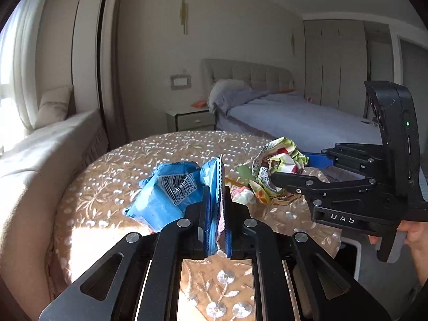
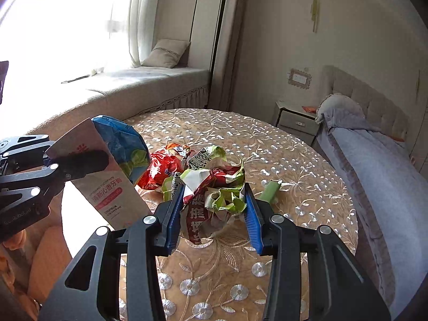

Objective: Collect trash
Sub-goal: 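Grasp the blue wrapper with the left tool while the right tool grasps crumpled wrappers, then carry both wrappers over the white bin and open both tools to drop them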

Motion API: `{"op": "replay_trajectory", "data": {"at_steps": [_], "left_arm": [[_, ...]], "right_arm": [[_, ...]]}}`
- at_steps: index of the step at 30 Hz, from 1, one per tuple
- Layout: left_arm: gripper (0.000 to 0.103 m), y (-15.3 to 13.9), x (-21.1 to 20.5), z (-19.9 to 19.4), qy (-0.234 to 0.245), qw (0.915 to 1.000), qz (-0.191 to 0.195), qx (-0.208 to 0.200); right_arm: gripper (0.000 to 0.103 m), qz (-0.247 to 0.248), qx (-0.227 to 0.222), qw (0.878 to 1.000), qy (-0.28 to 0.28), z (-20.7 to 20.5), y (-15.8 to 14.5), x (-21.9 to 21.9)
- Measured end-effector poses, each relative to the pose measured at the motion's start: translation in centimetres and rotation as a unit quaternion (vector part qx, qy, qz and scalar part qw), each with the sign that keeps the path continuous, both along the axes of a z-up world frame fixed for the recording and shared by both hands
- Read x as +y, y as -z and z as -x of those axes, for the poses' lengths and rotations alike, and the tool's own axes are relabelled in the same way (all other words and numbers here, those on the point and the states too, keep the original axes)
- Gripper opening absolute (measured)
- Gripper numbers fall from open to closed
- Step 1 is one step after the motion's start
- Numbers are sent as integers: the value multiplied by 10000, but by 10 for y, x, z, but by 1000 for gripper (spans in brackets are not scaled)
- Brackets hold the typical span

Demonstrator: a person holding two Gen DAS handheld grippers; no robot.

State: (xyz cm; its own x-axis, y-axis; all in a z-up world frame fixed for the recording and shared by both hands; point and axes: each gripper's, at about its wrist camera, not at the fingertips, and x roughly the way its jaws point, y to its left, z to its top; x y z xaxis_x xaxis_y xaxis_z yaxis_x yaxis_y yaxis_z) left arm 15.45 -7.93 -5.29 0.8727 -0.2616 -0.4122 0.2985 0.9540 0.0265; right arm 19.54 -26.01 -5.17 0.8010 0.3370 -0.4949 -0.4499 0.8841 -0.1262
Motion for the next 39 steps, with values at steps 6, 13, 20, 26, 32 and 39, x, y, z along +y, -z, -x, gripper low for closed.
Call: {"op": "replay_trajectory", "data": {"at_steps": [6,13,20,26,32,39], "left_arm": [[8,-1,-35,9,407,9991,-101,-21],[8,2,-89,13,1051,9943,-201,20],[8,14,-154,18,1717,9843,-381,163],[8,34,-208,24,2194,9730,-670,246],[8,58,-252,30,2640,9592,-928,404],[8,94,-295,16,2898,9467,-1184,757]], "right_arm": [[43,-67,5,9994,354,21,3,-37],[43,-28,-16,9956,936,50,5,-84],[43,-2,79,9878,1555,76,16,-134],[43,-44,320,9769,2113,97,34,-176],[43,-125,602,9663,2501,113,55,-210],[43,-223,900,9557,2794,122,85,-239]]}}
